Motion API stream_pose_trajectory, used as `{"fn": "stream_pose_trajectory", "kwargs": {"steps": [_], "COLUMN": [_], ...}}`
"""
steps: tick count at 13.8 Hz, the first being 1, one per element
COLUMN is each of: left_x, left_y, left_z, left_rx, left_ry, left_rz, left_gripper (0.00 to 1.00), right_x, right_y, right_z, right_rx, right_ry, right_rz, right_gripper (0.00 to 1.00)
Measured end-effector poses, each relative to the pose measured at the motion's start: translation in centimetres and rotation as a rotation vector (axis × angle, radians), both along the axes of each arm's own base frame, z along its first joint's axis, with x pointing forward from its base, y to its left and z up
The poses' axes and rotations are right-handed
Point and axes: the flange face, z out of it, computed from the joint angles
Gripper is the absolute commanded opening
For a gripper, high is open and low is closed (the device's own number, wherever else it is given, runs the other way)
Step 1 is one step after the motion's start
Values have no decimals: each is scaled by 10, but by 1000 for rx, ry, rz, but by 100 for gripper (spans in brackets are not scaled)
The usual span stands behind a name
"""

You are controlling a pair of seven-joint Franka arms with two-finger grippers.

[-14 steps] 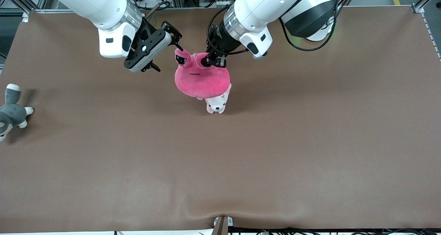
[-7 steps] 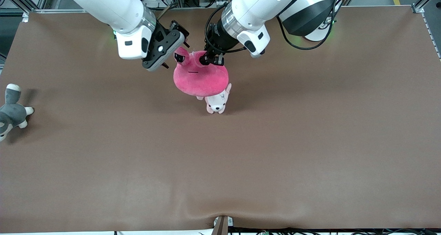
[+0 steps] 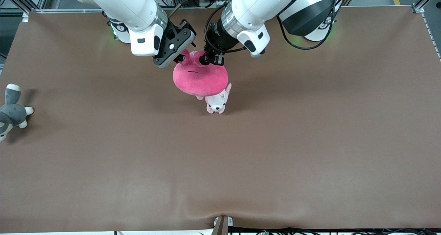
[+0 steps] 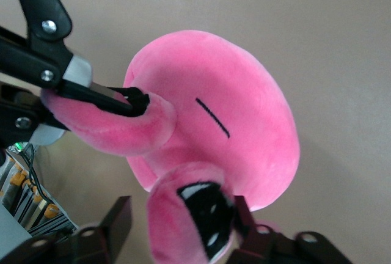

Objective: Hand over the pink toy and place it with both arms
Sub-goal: 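Grasp the pink plush's other ear with the right gripper beside the left gripper, then open the left gripper while the right gripper carries the plush away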

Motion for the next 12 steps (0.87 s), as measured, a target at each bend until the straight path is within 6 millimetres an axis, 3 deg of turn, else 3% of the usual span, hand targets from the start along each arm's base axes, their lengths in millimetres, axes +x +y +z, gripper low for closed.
{"fn": "stream_pose_trajectory", "kwargs": {"steps": [5,9,12], "left_x": [0,0,2], "left_y": [0,-1,-2], "left_z": [1,0,-1], "left_rx": [-1,-1,-14], "left_ry": [-1,0,-2], "left_rz": [0,0,6], "left_gripper": [0,0,63], "right_x": [7,26,42], "right_y": [-4,-31,-57], "right_z": [3,4,4], "right_rx": [13,13,13], "right_ry": [-22,-23,-21], "right_rz": [-23,-79,-130], "right_gripper": [0,0,0]}}
